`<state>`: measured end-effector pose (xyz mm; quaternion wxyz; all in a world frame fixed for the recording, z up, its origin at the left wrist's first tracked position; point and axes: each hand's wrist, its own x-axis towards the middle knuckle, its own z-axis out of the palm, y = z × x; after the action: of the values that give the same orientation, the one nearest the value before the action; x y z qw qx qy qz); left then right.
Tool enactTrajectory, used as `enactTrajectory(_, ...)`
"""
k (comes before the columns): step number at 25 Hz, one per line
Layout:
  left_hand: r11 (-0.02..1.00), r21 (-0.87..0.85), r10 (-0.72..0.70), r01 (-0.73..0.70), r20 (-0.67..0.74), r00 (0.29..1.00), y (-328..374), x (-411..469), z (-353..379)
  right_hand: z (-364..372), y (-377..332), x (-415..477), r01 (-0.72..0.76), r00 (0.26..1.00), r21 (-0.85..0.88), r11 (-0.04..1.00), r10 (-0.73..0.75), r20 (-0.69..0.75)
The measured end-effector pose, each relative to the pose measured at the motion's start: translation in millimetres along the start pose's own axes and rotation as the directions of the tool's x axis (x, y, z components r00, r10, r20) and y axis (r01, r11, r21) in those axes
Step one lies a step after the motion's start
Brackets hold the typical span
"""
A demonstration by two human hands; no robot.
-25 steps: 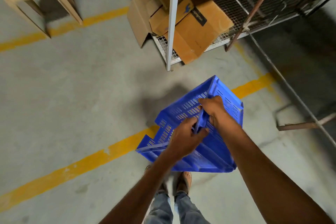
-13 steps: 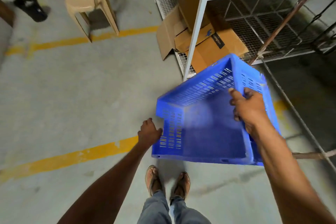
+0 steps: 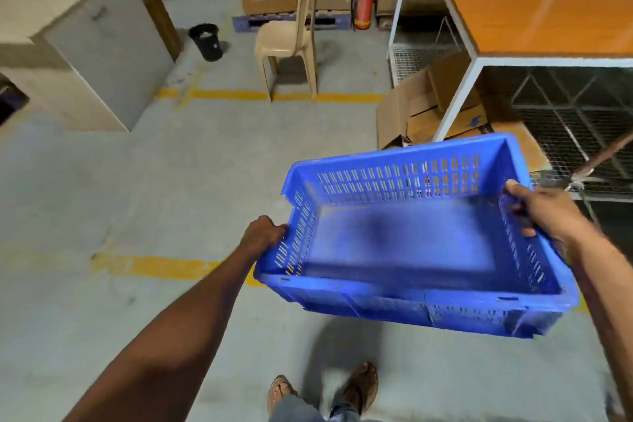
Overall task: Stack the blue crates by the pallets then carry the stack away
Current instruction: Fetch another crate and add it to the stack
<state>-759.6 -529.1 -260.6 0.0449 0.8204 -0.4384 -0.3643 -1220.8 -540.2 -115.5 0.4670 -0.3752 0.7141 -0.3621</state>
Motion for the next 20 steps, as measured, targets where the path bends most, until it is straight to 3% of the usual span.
enactTrajectory(4,0.989,0.145,-0.019,0.031,-0.084,0.996,-31.3,-33.7,-49.7,43.4,24.3,14.4,0.085,0.996,-0.540,0.838,-0.083,0.028)
enactTrajectory(9,0.900,0.404,-0.102,0.162,-0.165,0.981,-90.3,-75.4,-102.7,137.1,34.0,12.1,0.163,0.987,-0.839,0.518,-0.086,0.139)
enactTrajectory(12,0.868,0.443,-0.164,0.226,-0.174,0.971,-149.6,-101.4,-126.8,192.0,31.9,-20.2,0.227,0.971,-0.907,0.356,-0.010,0.239)
enactTrajectory(20,0.846,0.341,-0.365,0.409,-0.188,0.912,-321.3,-175.0,-165.0,335.8,26.0,-116.3,0.381,0.918,-0.861,0.337,-0.026,0.396)
